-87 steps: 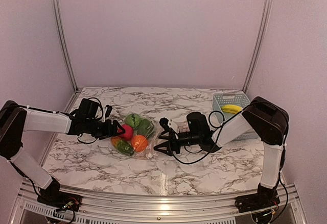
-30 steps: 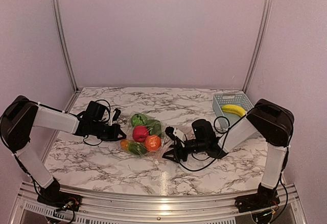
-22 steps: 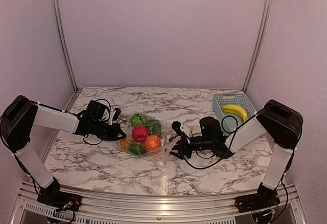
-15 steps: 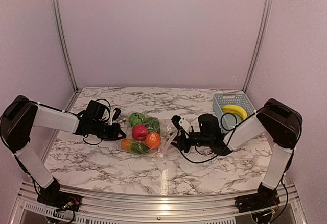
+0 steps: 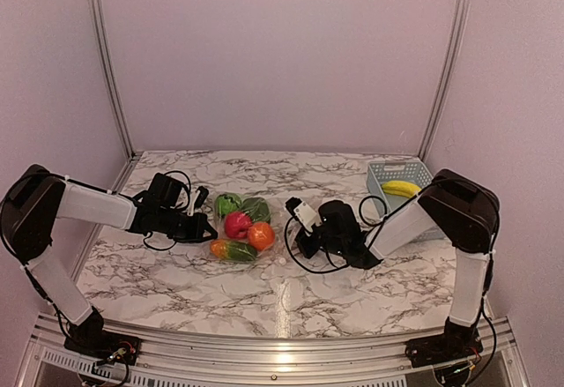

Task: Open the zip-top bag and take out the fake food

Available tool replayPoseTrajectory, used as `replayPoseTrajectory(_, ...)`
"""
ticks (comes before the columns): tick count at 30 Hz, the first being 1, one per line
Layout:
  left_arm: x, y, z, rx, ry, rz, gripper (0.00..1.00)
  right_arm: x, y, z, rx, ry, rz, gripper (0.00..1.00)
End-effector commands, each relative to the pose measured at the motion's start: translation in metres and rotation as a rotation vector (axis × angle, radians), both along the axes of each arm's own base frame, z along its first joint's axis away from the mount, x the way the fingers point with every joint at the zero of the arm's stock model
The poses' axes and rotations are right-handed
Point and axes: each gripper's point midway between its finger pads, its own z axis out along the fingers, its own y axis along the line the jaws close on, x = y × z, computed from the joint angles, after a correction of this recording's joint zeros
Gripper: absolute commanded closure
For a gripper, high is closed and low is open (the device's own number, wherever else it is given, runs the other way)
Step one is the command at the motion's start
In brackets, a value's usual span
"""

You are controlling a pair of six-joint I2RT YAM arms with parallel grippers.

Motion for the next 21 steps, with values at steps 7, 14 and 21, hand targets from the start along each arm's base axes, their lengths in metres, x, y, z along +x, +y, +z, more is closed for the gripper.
replayPoseTrajectory(7,0.003,-0.002,0.003,-0.004,-0.004,-0.019,1.00,-0.015,0.032,0.003,0.110,0.016,0.167,0.68)
replayPoseTrajectory(14,0.001,-0.006,0.004,-0.018,-0.005,-0.037,1.00,-0.052,0.074,0.021,0.262,0.070,0.473,0.60)
replayPoseTrajectory(21,0.000,-0.007,0.002,-0.020,0.003,-0.041,1.00,-0.076,0.075,0.045,0.331,0.062,0.577,0.45)
